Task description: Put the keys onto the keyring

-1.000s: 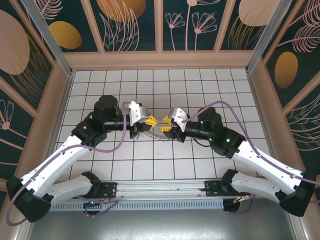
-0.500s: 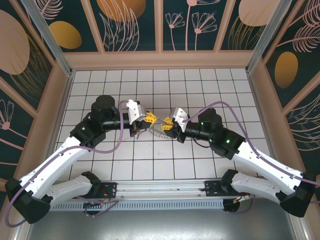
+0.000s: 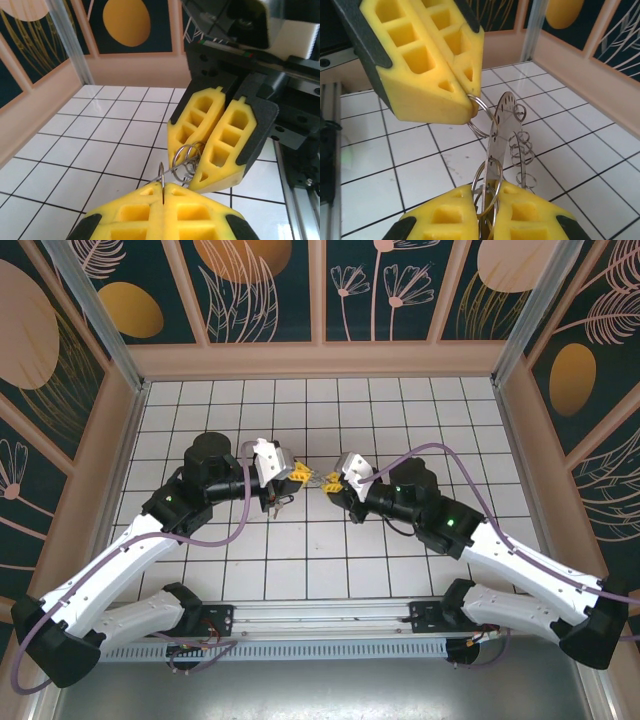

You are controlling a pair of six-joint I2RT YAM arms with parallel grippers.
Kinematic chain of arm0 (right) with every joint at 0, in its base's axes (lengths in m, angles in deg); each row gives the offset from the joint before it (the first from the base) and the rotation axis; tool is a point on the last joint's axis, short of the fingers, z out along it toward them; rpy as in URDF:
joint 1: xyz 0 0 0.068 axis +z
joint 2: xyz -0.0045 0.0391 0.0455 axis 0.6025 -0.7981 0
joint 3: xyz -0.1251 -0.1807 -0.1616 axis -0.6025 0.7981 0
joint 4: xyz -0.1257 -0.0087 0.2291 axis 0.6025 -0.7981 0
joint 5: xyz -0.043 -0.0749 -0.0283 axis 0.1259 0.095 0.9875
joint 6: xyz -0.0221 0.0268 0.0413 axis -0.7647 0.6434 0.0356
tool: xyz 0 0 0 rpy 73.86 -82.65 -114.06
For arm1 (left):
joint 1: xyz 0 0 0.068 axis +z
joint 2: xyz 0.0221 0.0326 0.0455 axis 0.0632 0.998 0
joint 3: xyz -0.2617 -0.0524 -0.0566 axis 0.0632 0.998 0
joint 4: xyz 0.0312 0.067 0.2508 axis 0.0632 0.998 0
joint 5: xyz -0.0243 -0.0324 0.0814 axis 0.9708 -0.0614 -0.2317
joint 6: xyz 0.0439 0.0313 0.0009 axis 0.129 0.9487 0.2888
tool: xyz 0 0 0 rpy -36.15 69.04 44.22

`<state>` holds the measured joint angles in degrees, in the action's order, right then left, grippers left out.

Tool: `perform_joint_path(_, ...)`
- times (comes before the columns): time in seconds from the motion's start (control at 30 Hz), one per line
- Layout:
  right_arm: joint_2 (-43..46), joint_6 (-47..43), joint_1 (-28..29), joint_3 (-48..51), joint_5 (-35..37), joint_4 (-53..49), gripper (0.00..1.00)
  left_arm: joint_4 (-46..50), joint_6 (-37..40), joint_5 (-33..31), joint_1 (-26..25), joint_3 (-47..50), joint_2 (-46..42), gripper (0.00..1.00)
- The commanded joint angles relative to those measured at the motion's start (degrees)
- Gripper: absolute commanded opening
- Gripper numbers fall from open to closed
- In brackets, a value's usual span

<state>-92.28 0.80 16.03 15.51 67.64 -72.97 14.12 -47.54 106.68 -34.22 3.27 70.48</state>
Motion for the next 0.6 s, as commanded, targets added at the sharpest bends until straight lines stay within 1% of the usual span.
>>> perform_joint_path(0.0,1.9,-0.9,1.2,0.5,6.6,5.6,0.0,-1.0,-0.8,-3.2,-0.4,0.5,-0.6,0.0)
perform_joint_path(0.1,1.4,-0.8,1.9,0.7,6.4,6.6,0.0,-1.1,-0.9,-5.2,-0.3,0.4,-0.1,0.0)
perform_joint_path(0.23,0.1,-0.4,2.7,0.6,5.1,6.9,0.0,-2.4,-1.2,-5.6,-0.4,0.6,0.0,0.0)
perform_joint_path(0.4,-0.2,0.0,3.6,1.0,4.8,7.7,0.0,-4.5,-2.1,-7.6,-0.4,0.9,0.3,0.0)
perform_joint_path(0.57,-0.9,0.4,4.2,1.0,5.0,9.1,0.0,-7.0,-3.9,-7.6,-0.4,1.3,1.0,0.0)
